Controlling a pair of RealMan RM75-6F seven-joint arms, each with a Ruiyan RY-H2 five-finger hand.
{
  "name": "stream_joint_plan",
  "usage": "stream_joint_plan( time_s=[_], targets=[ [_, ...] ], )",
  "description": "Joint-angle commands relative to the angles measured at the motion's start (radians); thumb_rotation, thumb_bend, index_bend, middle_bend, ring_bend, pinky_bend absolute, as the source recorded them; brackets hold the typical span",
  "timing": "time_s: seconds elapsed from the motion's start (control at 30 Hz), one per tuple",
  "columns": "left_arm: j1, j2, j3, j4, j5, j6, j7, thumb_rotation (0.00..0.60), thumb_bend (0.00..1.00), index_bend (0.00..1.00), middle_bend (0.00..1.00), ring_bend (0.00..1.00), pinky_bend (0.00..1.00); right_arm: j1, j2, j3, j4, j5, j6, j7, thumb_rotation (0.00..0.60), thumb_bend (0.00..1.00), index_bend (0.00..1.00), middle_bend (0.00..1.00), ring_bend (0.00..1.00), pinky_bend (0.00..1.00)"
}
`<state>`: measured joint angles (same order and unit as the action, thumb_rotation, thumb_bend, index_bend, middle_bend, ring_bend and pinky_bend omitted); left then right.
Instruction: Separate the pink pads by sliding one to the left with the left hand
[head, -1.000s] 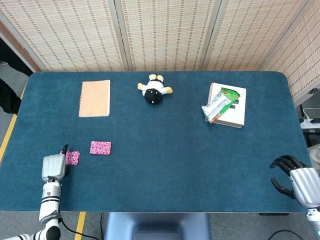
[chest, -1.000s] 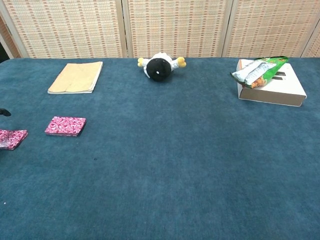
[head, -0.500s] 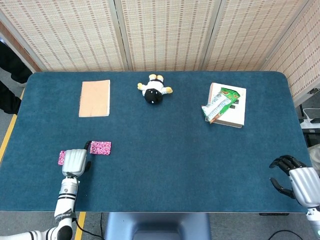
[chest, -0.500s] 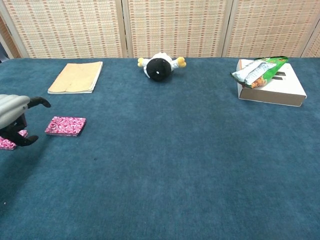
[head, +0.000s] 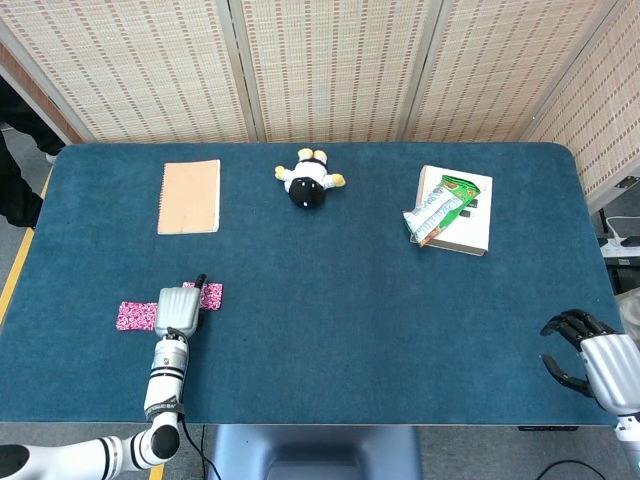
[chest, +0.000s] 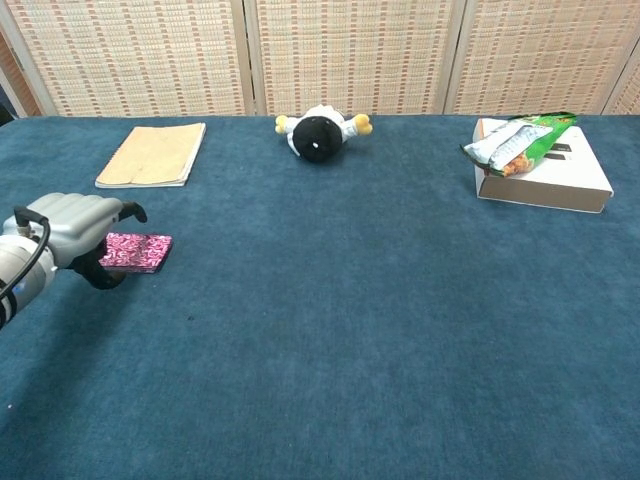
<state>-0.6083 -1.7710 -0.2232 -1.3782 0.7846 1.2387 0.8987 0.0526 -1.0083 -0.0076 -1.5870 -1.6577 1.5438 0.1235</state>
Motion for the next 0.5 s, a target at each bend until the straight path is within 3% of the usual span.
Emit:
stream_joint_plan(
  time_s=[0.03,0.5],
  targets=[
    [-0.007,-0.009,-0.006,0.011,-0.015,-0.002,0.006,0.600,0.34,0.19,1.00,1.00,1.00,0.000,0.000,0.000,0.000,0.000,0.000,-0.001,0.600,0.23,0.45,0.37,0.25,0.49],
    [-0.013,-0.032,-0.001,0.040,-0.037,0.000,0.000,0.600,0.35,0.23,1.00,1.00,1.00,0.000,-0.001,-0.002,-0.001,-0.002,-0.002,-0.004,0.600,0.23,0.45,0.37,0.25,0.49]
  ],
)
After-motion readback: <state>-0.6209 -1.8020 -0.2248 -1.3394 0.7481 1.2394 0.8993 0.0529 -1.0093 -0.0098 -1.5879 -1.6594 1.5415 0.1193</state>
